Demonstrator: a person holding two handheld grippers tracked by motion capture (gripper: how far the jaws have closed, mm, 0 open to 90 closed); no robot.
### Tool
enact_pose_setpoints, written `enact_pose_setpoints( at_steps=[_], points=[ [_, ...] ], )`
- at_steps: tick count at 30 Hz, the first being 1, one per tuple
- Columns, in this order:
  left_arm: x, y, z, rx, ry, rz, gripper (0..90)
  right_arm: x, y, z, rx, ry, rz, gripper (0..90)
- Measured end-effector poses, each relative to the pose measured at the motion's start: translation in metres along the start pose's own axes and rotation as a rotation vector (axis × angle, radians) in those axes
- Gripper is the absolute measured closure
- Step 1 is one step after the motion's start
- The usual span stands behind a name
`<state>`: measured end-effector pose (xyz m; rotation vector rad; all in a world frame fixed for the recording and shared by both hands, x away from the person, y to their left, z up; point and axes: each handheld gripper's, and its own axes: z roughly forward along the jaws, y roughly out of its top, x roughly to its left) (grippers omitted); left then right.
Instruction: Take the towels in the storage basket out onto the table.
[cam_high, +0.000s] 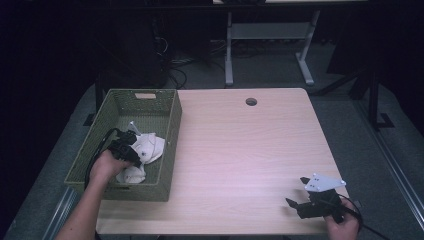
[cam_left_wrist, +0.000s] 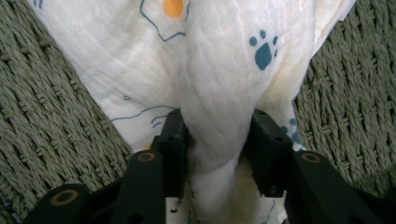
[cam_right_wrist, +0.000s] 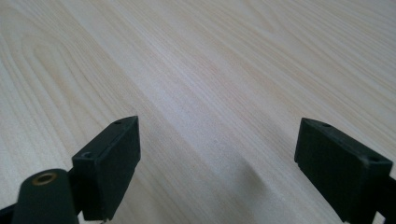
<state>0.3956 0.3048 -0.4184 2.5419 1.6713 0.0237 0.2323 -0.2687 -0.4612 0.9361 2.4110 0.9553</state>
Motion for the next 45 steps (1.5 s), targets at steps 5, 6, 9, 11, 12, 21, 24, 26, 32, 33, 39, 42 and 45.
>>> enact_pose_setpoints(
  at_steps=[5,6,9,11,12,21,24,26,32,33,39,42,45],
  points=[
    [0.001,-0.001,0.0,-0.005,-0.006,0.007,64.4,0.0,-0.001,0.001,-0.001,-0.001,-0.006,14.0],
    [0.001,-0.001,0.0,-0.007,-0.005,0.007,64.8,0.0,-0.002,0.001,-0.001,-0.001,-0.003,14.0],
    [0.001,-0.002,0.0,-0.007,-0.014,0.016,67.8,-0.001,-0.002,0.001,-0.001,-0.001,0.0,14.0],
    [0.002,-0.002,-0.001,-0.004,-0.025,0.021,70.3,-0.001,-0.002,0.001,-0.002,0.001,0.005,14.0],
    [0.003,-0.002,-0.001,-0.002,-0.03,0.021,71.4,-0.001,-0.002,0.001,-0.001,0.002,0.009,14.0],
    [0.007,-0.004,-0.004,-0.019,-0.05,0.014,76.8,-0.002,-0.002,0.002,0.003,-0.003,0.004,14.0],
    [0.008,-0.006,-0.008,-0.042,-0.053,0.013,77.2,-0.001,-0.002,0.002,0.001,-0.001,0.009,14.0],
    [0.009,-0.008,-0.011,-0.058,-0.062,0.011,77.4,-0.002,-0.002,0.002,0.0,-0.001,0.013,14.0],
    [0.014,-0.014,-0.019,-0.101,-0.105,-0.008,77.7,-0.001,-0.001,0.002,0.004,-0.004,0.014,14.0],
    [0.015,-0.015,-0.02,-0.109,-0.108,-0.007,77.7,-0.001,-0.001,0.002,0.005,-0.004,0.014,14.0],
    [0.015,-0.02,-0.028,-0.159,-0.134,-0.011,77.6,-0.001,0.0,0.002,0.008,-0.009,0.008,14.0],
    [0.013,-0.02,-0.032,-0.18,-0.148,-0.002,77.6,0.0,-0.001,0.002,0.006,-0.007,0.008,14.0],
    [0.012,-0.02,-0.037,-0.201,-0.165,-0.001,77.6,-0.001,0.0,0.002,0.01,-0.007,0.004,14.0]
  ],
)
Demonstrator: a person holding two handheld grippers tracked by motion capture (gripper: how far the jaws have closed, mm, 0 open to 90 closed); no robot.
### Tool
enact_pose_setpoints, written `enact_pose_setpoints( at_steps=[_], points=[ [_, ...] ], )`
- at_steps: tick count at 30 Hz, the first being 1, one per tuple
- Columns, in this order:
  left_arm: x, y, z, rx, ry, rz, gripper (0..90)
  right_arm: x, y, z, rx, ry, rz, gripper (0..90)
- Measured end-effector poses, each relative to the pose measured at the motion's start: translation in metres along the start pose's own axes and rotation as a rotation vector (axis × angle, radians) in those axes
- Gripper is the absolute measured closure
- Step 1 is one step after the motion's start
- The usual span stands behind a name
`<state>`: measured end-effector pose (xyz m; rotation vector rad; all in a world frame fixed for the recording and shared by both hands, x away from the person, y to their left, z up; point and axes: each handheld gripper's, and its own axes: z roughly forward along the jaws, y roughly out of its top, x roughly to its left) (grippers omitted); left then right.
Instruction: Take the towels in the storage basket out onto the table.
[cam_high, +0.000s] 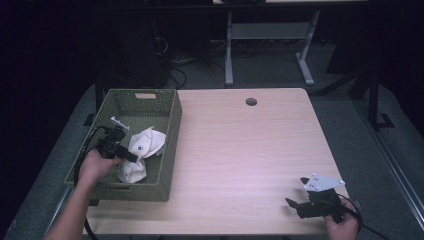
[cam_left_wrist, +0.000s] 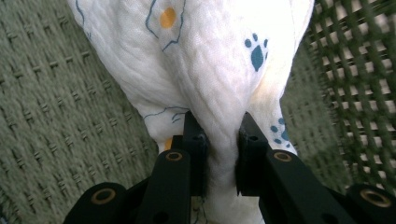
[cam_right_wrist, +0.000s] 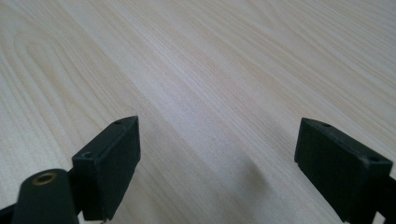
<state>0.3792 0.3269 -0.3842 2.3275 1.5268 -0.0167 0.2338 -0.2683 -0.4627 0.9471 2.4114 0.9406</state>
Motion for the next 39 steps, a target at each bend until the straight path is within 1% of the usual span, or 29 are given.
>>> enact_pose_setpoints(
  at_steps=[2,3,6,10,11,13,17,19,22,24,26,32,34,37,38,39],
  points=[
    [-0.001,0.001,-0.003,-0.021,-0.018,-0.005,77.6,0.0,0.0,0.0,-0.005,0.0,0.002,14.0],
    [-0.002,0.001,-0.004,-0.026,-0.02,-0.01,77.6,0.0,0.0,-0.001,-0.008,-0.001,0.007,14.0],
    [-0.004,0.002,-0.006,-0.035,-0.022,0.009,77.6,0.001,0.0,-0.001,-0.01,-0.003,0.01,14.0],
    [-0.008,0.004,-0.007,-0.059,-0.026,0.021,77.6,0.002,0.0,-0.002,-0.011,-0.006,0.011,14.0],
    [-0.009,0.005,-0.008,-0.065,-0.021,0.026,77.6,0.002,0.0,-0.002,-0.012,-0.007,0.011,14.0],
    [-0.01,0.006,-0.011,-0.09,-0.013,0.032,77.6,0.001,0.0,-0.002,-0.013,-0.008,0.012,14.0],
    [-0.012,0.007,-0.02,-0.136,-0.026,0.025,77.5,0.0,0.0,-0.003,-0.017,-0.012,0.01,14.0],
    [-0.014,0.007,-0.024,-0.153,-0.033,0.018,77.2,0.0,0.0,-0.003,-0.018,-0.013,0.017,14.0],
    [-0.016,0.006,-0.029,-0.175,-0.033,0.02,77.0,0.0,0.0,-0.004,-0.02,-0.013,0.015,14.0],
    [-0.016,0.005,-0.032,-0.19,-0.034,0.031,77.2,0.0,0.0,-0.004,-0.022,-0.017,0.011,14.0],
    [-0.017,0.004,-0.034,-0.207,-0.033,0.028,77.3,0.001,0.0,-0.005,-0.026,-0.019,0.011,14.0],
    [-0.016,0.003,-0.044,-0.228,-0.062,0.024,77.2,0.001,-0.001,-0.008,-0.032,-0.024,0.021,14.0],
    [-0.016,0.003,-0.048,-0.224,-0.058,0.027,77.1,0.001,-0.001,-0.007,-0.033,-0.021,0.021,14.0],
    [-0.018,0.003,-0.055,-0.24,-0.069,0.027,77.1,0.0,-0.001,-0.008,-0.031,-0.021,0.008,14.0],
    [-0.018,0.003,-0.056,-0.244,-0.067,0.029,77.1,0.001,-0.001,-0.008,-0.034,-0.02,0.015,14.0],
    [-0.02,0.004,-0.058,-0.253,-0.065,0.027,77.0,0.001,-0.001,-0.008,-0.036,-0.022,0.008,14.0]
  ],
)
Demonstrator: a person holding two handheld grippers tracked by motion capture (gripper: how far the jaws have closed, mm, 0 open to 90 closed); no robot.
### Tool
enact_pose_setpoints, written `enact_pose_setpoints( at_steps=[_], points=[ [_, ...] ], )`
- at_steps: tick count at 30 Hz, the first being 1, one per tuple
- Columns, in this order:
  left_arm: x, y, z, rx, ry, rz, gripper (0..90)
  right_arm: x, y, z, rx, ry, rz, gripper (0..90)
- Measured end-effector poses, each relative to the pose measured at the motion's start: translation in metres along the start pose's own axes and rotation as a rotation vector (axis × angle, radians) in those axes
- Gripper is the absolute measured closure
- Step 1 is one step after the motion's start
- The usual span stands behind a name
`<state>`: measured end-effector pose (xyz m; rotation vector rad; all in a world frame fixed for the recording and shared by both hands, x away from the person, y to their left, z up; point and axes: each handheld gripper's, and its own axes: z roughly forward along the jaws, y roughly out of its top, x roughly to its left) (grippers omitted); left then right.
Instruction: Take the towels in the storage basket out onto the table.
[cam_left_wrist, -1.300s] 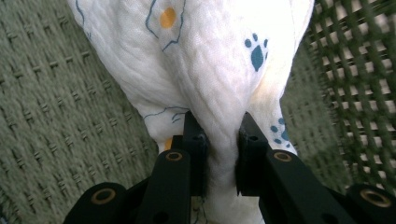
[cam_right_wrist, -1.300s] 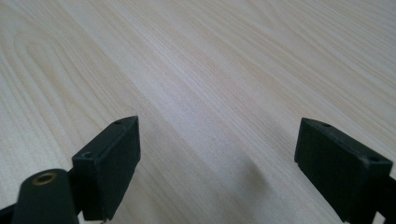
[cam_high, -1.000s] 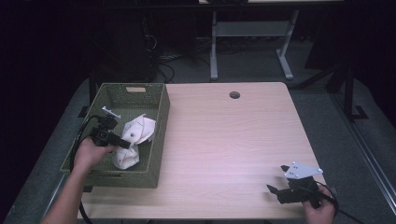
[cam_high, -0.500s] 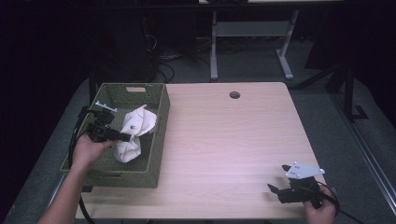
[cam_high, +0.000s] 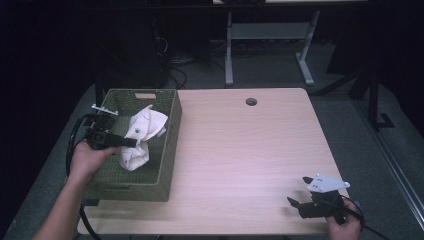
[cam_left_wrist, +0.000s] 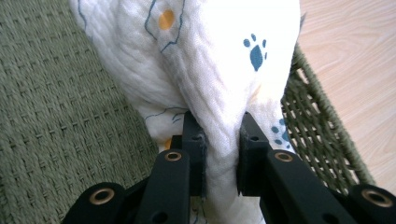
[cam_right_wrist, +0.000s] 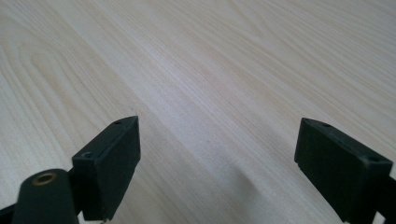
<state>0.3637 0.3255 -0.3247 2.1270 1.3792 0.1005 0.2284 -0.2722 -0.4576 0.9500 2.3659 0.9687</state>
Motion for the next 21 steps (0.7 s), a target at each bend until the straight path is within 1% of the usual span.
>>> enact_pose_setpoints(
  at_steps=[1,6,8,11,14,19,21],
  points=[
    [-0.001,0.001,-0.002,-0.004,0.001,0.002,77.0,0.0,0.0,-0.001,-0.003,-0.001,0.008,14.0],
    [-0.004,0.005,-0.01,-0.012,-0.008,0.008,77.0,-0.001,-0.001,-0.001,-0.001,-0.003,0.005,14.0],
    [-0.005,0.008,-0.014,-0.02,-0.011,0.011,77.0,-0.001,-0.001,-0.001,0.001,-0.003,0.005,14.0],
    [-0.006,0.01,-0.018,-0.039,-0.025,-0.001,77.0,-0.001,-0.001,-0.001,0.001,-0.003,0.004,14.0],
    [-0.01,0.013,-0.022,-0.05,-0.031,0.005,76.9,-0.001,0.0,0.0,0.002,0.0,0.01,14.0],
    [-0.022,0.017,-0.028,-0.061,-0.032,0.042,76.9,0.0,0.0,0.0,0.002,0.001,0.01,13.9],
    [-0.027,0.02,-0.03,-0.068,-0.041,0.053,76.9,0.0,0.0,0.0,0.001,0.001,0.009,14.0]
  ],
)
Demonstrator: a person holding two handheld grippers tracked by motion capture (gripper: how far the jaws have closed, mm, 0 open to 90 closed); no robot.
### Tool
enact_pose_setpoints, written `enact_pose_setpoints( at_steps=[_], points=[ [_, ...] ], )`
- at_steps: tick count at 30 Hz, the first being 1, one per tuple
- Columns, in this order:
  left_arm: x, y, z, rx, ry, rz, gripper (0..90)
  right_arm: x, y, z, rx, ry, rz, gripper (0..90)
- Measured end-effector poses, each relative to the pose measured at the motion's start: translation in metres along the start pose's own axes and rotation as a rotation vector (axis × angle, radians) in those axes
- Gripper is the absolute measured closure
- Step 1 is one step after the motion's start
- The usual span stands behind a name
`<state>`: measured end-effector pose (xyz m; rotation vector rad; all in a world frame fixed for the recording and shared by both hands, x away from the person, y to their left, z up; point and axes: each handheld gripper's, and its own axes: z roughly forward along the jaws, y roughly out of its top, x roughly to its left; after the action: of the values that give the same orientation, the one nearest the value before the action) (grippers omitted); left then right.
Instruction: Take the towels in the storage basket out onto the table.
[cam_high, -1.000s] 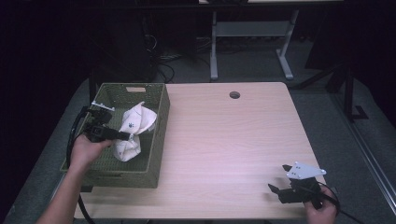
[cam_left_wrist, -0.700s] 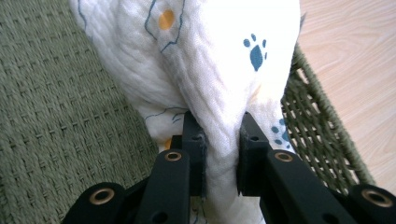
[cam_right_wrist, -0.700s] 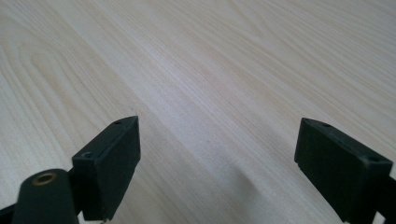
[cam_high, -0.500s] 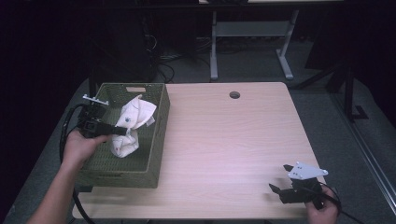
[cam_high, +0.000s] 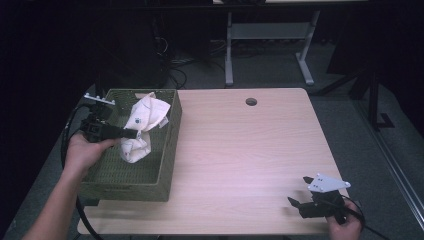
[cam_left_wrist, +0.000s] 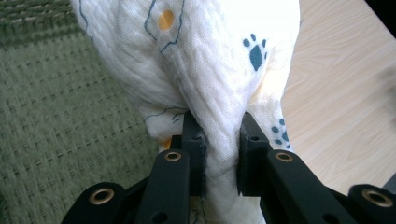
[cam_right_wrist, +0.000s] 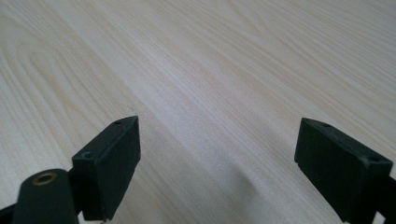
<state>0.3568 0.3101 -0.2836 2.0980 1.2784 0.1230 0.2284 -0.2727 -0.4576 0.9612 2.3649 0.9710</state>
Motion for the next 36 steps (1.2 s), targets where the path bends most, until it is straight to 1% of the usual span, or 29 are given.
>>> enact_pose_setpoints(
  at_steps=[7,13,15,16,22,23,25,27,28,30,31,32,36],
  points=[
    [-0.015,0.011,-0.002,-0.009,-0.019,0.038,76.9,0.0,0.0,0.0,0.0,0.0,-0.001,14.0],
    [-0.025,0.018,-0.002,-0.016,-0.037,0.06,76.9,0.0,0.0,0.0,0.0,0.0,-0.001,14.0],
    [-0.029,0.02,-0.001,-0.019,-0.047,0.064,76.9,0.0,0.0,0.0,-0.001,0.0,-0.009,14.0],
    [-0.032,0.022,0.0,-0.019,-0.051,0.071,76.9,-0.001,0.0,0.0,0.0,-0.002,-0.015,14.0],
    [-0.046,0.028,0.008,-0.015,-0.077,0.1,76.9,0.0,0.0,0.0,0.0,-0.001,-0.009,14.0],
    [-0.048,0.029,0.01,-0.016,-0.082,0.103,76.9,-0.001,0.0,0.0,-0.001,-0.001,-0.013,14.0],
    [-0.052,0.031,0.013,-0.016,-0.096,0.109,76.9,0.0,0.0,0.0,-0.002,0.002,-0.003,14.0],
    [-0.057,0.034,0.015,-0.021,-0.104,0.113,76.9,-0.001,0.0,-0.001,-0.001,-0.002,-0.01,14.0],
    [-0.058,0.035,0.016,-0.019,-0.106,0.116,76.9,0.0,0.0,-0.001,-0.005,-0.001,0.0,14.0],
    [-0.063,0.037,0.019,-0.014,-0.109,0.132,76.9,0.0,0.0,-0.002,-0.006,-0.001,0.0,14.0],
    [-0.064,0.038,0.021,-0.015,-0.113,0.128,76.9,-0.001,0.0,-0.001,-0.006,-0.001,-0.001,14.0],
    [-0.066,0.039,0.022,-0.01,-0.114,0.136,76.9,0.0,0.0,-0.001,-0.005,-0.001,0.001,14.0],
    [-0.072,0.043,0.029,-0.005,-0.127,0.146,76.9,0.0,0.0,-0.002,-0.003,0.002,0.006,14.0]
  ],
)
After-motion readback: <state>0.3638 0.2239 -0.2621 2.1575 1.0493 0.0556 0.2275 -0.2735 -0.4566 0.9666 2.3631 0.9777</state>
